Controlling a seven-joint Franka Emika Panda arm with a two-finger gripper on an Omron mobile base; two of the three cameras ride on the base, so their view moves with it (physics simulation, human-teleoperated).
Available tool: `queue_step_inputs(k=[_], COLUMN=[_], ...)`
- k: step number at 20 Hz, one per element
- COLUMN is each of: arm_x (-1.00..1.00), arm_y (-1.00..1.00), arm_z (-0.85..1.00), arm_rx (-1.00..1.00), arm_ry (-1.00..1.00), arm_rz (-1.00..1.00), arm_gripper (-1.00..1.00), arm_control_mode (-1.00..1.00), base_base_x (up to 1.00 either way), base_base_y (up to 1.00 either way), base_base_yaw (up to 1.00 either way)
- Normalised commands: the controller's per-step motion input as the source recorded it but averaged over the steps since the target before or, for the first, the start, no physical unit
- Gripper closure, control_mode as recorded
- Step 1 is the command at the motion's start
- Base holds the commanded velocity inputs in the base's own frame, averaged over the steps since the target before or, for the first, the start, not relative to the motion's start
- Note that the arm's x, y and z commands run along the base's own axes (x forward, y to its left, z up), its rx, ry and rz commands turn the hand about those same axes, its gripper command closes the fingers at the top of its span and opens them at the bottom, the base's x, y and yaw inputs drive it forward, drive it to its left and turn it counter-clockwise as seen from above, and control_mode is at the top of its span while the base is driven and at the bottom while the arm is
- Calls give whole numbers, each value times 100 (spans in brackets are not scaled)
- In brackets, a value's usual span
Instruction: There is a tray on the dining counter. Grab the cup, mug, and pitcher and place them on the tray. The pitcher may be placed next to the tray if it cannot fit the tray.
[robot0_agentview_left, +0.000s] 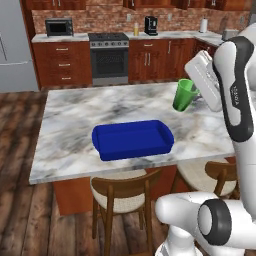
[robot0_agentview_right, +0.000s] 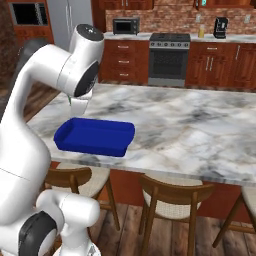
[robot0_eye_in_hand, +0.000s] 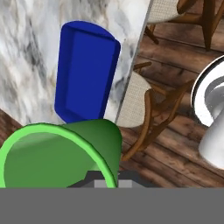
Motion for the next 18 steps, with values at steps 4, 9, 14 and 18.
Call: queue_step_inputs(k=[4, 9, 14, 18], arm_x=[73, 59, 17, 18], arm_y=[39, 48, 59, 43], arm_z=[-40, -41, -9, -22], arm_rx=[0, 0, -3, 0], arm_ry=[14, 11, -5, 0], arm_rz=[0, 0, 0, 0], arm_gripper=[100, 100, 100, 100], arm_control_mode=[-100, -100, -100, -100], base_base_x=[0, 0, 0, 0], base_base_y=[0, 0, 0, 0], base_base_yaw=[0, 0, 0, 0])
